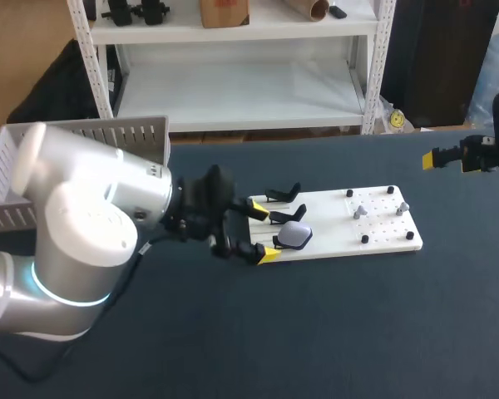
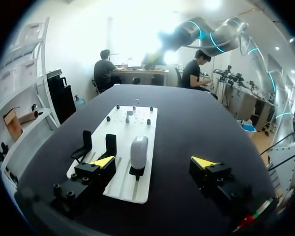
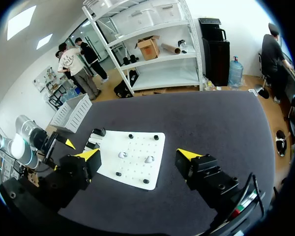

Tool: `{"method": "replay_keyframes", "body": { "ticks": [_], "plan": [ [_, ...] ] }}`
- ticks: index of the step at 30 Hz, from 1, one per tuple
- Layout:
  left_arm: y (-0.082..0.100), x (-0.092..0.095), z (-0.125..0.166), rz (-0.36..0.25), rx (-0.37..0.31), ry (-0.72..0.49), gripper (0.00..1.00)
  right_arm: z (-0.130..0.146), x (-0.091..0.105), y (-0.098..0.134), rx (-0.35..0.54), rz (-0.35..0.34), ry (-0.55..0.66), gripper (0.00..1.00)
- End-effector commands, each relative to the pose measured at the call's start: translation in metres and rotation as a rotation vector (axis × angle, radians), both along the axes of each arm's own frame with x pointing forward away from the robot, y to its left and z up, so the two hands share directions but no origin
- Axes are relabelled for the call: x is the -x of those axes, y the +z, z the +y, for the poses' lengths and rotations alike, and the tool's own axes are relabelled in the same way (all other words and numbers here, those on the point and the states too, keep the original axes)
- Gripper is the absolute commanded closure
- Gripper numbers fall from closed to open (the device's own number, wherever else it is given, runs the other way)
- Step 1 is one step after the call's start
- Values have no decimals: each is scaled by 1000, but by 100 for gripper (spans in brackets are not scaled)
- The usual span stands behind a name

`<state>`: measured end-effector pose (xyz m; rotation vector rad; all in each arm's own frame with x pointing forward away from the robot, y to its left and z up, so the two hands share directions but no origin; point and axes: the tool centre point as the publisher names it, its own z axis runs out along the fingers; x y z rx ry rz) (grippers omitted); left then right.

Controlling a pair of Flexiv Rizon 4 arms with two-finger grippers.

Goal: Pick up each earbud case from the left stands, insert the matching earbuds, close the lid, and place the case in the box.

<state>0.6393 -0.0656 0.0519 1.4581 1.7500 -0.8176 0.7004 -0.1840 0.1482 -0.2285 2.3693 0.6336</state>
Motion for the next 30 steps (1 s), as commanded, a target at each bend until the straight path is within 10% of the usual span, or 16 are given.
{"method": "replay_keyframes", "body": {
  "ticks": [1, 30],
  "plan": [
    [-11, -8, -6, 2, -10, -2, 0, 0, 0, 0, 1, 1, 0, 0],
    [-15, -16, -28, 5, -3, -26, 0, 0, 0, 0, 1, 1, 0, 0]
  ]
}}
